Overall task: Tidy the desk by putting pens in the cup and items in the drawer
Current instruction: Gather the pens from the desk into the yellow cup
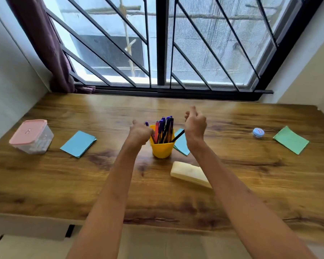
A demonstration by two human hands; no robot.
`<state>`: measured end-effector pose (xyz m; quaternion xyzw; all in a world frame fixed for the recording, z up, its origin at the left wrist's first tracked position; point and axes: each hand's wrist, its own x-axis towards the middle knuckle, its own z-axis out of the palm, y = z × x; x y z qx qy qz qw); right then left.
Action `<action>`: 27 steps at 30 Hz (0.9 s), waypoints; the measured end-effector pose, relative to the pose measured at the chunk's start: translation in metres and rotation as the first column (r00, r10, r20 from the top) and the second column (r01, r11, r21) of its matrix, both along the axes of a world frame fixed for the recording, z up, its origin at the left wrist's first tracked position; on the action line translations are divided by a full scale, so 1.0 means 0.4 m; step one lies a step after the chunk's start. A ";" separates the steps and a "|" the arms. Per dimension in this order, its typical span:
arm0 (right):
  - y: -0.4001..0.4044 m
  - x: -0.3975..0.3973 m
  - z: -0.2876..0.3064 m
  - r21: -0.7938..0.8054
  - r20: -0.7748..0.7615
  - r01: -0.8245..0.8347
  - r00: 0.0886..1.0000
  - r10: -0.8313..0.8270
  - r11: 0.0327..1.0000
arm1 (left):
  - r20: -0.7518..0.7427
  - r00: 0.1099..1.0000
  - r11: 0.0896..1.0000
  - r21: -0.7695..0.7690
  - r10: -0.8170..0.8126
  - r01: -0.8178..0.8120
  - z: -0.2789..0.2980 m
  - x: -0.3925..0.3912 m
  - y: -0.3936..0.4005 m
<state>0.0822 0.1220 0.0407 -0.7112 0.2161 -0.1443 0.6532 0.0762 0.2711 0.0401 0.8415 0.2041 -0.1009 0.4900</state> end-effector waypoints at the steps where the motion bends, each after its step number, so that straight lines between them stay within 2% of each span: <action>1: -0.011 0.003 -0.011 -0.004 -0.092 0.012 0.996 -0.012 1.000 | -0.020 1.000 0.999 -0.052 -0.004 0.003 0.005 -0.008 -0.005; 3: -0.032 -0.005 -0.027 0.002 -0.292 -0.058 0.955 0.056 0.998 | -0.049 0.999 0.994 -0.105 -0.007 0.002 0.008 -0.023 -0.018; 6: -0.041 -0.037 -0.031 0.116 -0.472 -0.306 0.820 0.323 0.945 | -0.066 0.997 0.992 -0.118 -0.045 0.037 0.000 -0.050 -0.027; 8: -0.041 -0.051 -0.025 0.119 -0.483 -0.427 0.763 0.429 0.896 | -0.080 0.992 0.988 -0.133 -0.093 0.082 -0.011 -0.061 -0.027; 11: -0.048 -0.047 -0.029 0.043 -0.482 -0.558 0.715 0.506 0.829 | -0.085 0.975 0.968 -0.166 -0.204 0.188 -0.016 -0.071 -0.025; 16: -0.060 -0.071 -0.047 0.002 -0.396 -0.721 0.636 0.662 0.693 | -0.051 0.890 0.860 -0.285 -0.454 0.422 -0.046 -0.067 0.024; 18: -0.057 -0.077 -0.065 -0.021 -0.347 -0.732 0.644 0.682 0.681 | -0.033 0.895 0.866 -0.271 -0.445 0.420 -0.067 -0.064 0.027; 23: -0.057 -0.084 -0.098 -0.122 -0.236 -0.651 0.752 0.615 0.749 | 0.090 0.921 0.902 -0.187 -0.378 0.389 -0.086 -0.057 0.000; 27: -0.107 -0.095 -0.068 -0.061 -0.154 -0.628 0.774 0.615 0.775 | 0.122 0.885 0.879 -0.115 -0.450 0.462 -0.059 -0.040 -0.028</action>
